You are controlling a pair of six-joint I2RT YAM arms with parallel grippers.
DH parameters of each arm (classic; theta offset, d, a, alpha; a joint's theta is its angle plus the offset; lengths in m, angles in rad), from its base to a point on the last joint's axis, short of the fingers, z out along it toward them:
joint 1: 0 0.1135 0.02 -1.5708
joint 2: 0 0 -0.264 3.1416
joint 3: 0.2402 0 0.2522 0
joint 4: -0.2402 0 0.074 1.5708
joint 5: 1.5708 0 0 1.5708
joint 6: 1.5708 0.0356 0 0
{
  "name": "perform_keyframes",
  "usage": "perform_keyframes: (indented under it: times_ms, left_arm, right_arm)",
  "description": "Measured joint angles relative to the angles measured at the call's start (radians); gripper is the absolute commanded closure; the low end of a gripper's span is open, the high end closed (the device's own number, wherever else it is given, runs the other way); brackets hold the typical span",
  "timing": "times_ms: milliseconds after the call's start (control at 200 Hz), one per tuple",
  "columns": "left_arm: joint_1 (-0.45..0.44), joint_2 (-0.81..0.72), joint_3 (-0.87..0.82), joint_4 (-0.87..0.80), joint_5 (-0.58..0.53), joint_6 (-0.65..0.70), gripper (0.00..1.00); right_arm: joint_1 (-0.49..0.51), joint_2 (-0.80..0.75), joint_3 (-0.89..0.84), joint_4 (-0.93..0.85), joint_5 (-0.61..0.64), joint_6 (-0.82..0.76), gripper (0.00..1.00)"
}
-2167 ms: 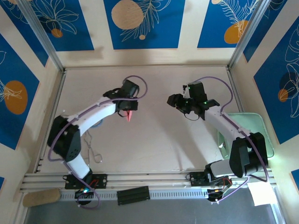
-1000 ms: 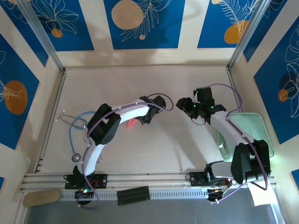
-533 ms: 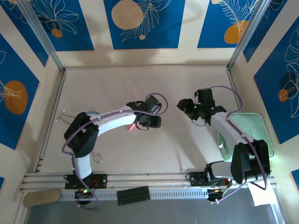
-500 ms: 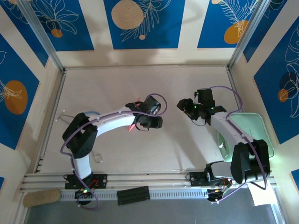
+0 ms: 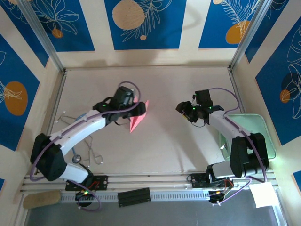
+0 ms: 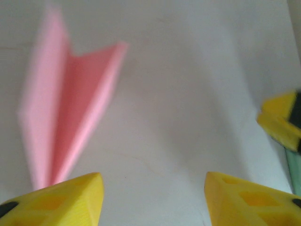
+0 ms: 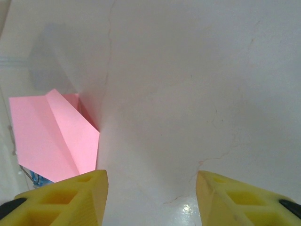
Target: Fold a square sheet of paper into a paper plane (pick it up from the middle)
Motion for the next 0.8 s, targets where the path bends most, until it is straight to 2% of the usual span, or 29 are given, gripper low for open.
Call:
perform_keyframes:
  times_ms: [120,250,370,500,660,795]
  left_arm:
    - [0.087,-0.023,-0.075,0.001,-0.025,0.051,0.33]
    - [0.100,0.042,-0.115,0.016,-0.025,0.131,0.32]
    - [0.105,0.139,-0.116,0.050,-0.025,0.207,0.37]
    - [0.106,0.224,-0.116,0.095,-0.029,0.288,0.48]
    - [0.106,0.280,-0.086,0.129,-0.042,0.375,0.73]
    - [0.097,0.282,-0.066,0.148,-0.054,0.429,0.88]
  right_arm:
    - [0.031,0.032,0.015,0.000,0.000,0.000,0.47]
    - [0.055,0.055,0.042,0.002,-0.001,0.000,0.47]
    - [0.068,0.064,0.052,0.001,-0.002,0.000,0.47]
    - [0.077,0.071,0.053,0.000,-0.004,0.000,0.47]
    - [0.079,0.071,0.053,0.000,-0.004,0.000,0.47]
    - [0.079,0.071,0.053,0.000,-0.004,0.000,0.47]
